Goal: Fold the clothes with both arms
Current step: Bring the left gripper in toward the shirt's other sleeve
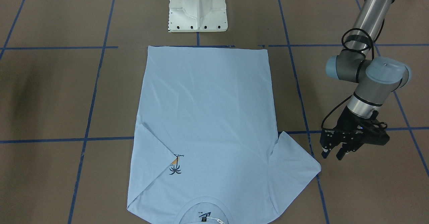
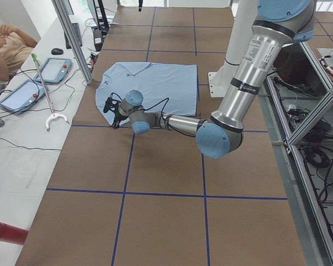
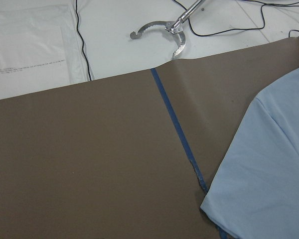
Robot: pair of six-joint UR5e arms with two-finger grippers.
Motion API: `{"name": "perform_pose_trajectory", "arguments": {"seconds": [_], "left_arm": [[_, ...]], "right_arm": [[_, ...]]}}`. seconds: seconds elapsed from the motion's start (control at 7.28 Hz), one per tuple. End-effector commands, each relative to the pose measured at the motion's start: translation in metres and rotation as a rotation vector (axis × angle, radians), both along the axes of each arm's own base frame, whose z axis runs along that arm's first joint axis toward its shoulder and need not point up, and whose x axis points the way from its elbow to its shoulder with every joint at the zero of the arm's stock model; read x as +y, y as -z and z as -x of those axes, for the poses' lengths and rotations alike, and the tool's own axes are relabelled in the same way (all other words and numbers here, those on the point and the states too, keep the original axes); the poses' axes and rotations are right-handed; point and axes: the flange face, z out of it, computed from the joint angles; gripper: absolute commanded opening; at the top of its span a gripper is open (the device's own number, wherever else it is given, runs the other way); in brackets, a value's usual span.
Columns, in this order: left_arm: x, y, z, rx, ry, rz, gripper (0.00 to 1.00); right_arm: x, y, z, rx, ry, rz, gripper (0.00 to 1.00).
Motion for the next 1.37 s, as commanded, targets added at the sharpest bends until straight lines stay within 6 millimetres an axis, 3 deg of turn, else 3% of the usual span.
{"name": "perform_pose_trajectory", "arguments": {"seconds": [0.0, 0.27, 0.82, 1.1, 1.24], "left_arm": [[-0.004, -0.009, -0.031, -0.037, 0.023, 0.005, 0.57], [0.002, -0.013, -0.054, -0.055, 0.006, 0.008, 0.47], [-0.011, -0.016, -0.065, -0.07, 0.007, 0.025, 0.4], [-0.013, -0.01, -0.065, -0.067, 0.016, 0.014, 0.0], [-0.014, -0.004, -0.066, -0.059, 0.016, 0.004, 0.0]], "right_arm": [[0.002, -0.002, -0.001, 0.002, 0.001, -0.001, 1.0], [0.002, 0.0, -0.001, 0.001, 0.001, -0.005, 1.0], [0.001, 0.0, 0.0, 0.0, -0.001, 0.0, 1.0], [0.001, 0.0, 0.0, 0.0, -0.002, 0.001, 1.0], [0.002, -0.001, 0.0, -0.001, -0.002, 0.002, 1.0]]}}
